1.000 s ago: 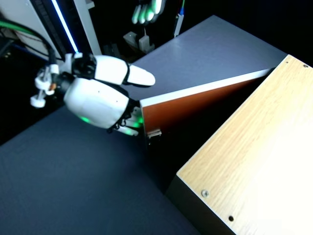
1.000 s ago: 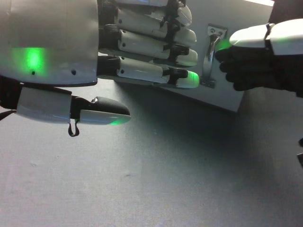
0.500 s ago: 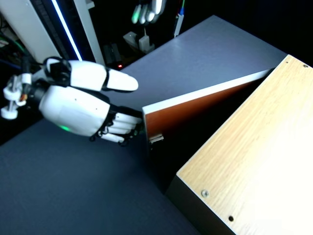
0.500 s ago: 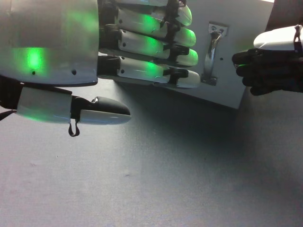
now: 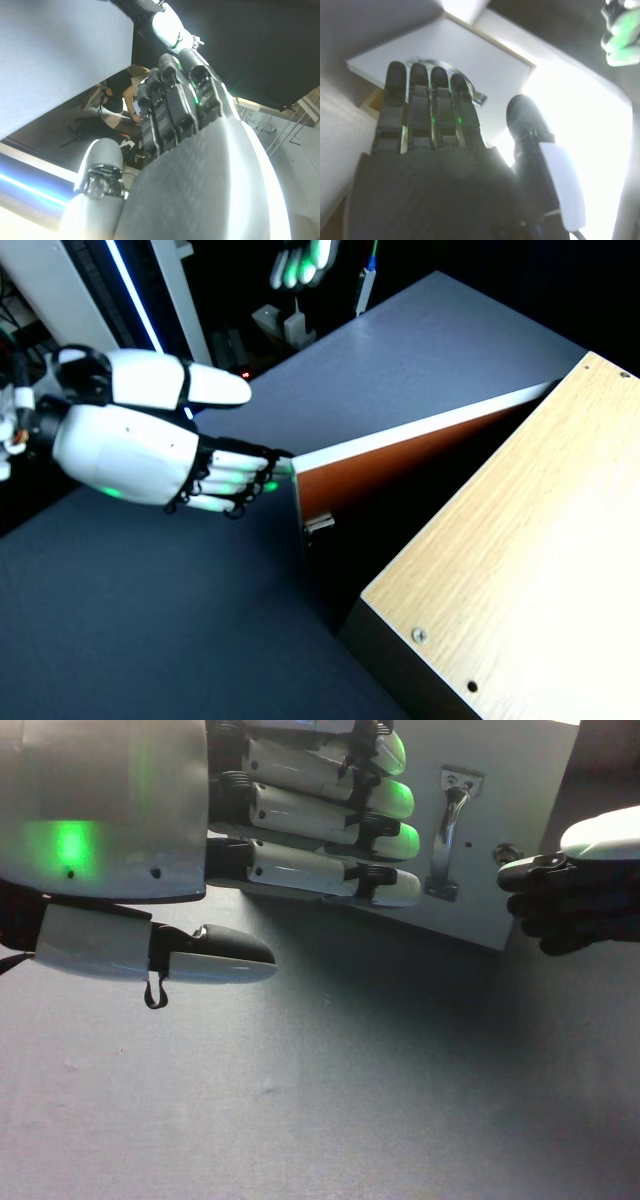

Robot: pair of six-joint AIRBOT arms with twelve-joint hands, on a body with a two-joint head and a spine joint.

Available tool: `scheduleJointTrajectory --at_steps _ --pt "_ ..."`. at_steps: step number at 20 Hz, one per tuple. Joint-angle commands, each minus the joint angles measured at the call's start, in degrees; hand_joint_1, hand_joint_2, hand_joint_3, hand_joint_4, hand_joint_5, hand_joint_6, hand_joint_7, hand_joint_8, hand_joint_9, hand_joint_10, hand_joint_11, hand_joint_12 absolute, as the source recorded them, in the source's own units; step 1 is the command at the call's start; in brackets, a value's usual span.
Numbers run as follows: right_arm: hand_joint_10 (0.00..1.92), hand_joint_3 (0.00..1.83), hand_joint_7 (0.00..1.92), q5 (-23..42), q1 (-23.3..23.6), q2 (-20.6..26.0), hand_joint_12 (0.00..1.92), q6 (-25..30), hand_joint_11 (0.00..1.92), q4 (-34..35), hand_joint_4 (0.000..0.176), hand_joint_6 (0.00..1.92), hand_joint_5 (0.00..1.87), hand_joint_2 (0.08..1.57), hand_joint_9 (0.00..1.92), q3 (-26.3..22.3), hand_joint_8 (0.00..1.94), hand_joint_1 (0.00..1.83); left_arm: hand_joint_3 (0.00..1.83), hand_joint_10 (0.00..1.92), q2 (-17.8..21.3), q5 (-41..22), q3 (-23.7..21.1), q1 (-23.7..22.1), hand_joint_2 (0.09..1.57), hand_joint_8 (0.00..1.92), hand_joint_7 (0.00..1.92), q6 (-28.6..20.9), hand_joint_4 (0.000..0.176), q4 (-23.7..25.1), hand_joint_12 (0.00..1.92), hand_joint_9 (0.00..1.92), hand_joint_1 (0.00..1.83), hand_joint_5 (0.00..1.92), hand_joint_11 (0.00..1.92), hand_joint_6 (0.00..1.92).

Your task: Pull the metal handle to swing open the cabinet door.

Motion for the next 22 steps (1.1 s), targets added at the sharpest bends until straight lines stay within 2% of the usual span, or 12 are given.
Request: scheduleJointTrajectory --at_steps 1,11,18,22 --pt "0.00 0.02 0.25 2.79 0.18 0.69 0.67 0.56 0.00 1.56 0.000 0.00 0.25 1.57 0.24 0.59 0.00 0.00 0.07 0.00 0.42 -1.45 0.09 -0.71 1.57 0.00 0.40 0.44 0.000 -5.65 0.76 0.38 0.00 0.37 0.05 0.00" --pt "0.00 0.02 0.24 12.39 -1.04 0.56 0.65 0.29 0.00 -5.77 0.000 0.00 0.23 1.57 0.23 7.78 0.00 0.00 0.07 0.00 0.42 -1.45 0.09 -0.71 1.57 0.00 0.41 0.44 0.000 -5.65 0.75 0.39 0.00 0.39 0.05 0.00" --pt "0.00 0.02 0.24 11.96 -1.01 -1.39 0.65 -3.11 0.00 -6.81 0.000 0.00 0.23 1.57 0.23 14.00 0.00 0.00 0.07 0.01 0.42 -1.45 0.09 -0.71 1.57 0.01 0.43 0.44 0.000 -5.65 0.76 0.40 0.00 0.39 0.06 0.01" --pt "0.00 0.01 0.23 11.09 -1.01 -3.13 0.65 -3.11 0.00 -3.78 0.000 0.00 0.23 1.57 0.22 18.42 0.00 0.00 0.07 0.00 0.42 -1.45 0.09 -0.71 1.57 0.00 0.42 0.44 0.000 -5.65 0.75 0.40 0.00 0.39 0.06 0.00"
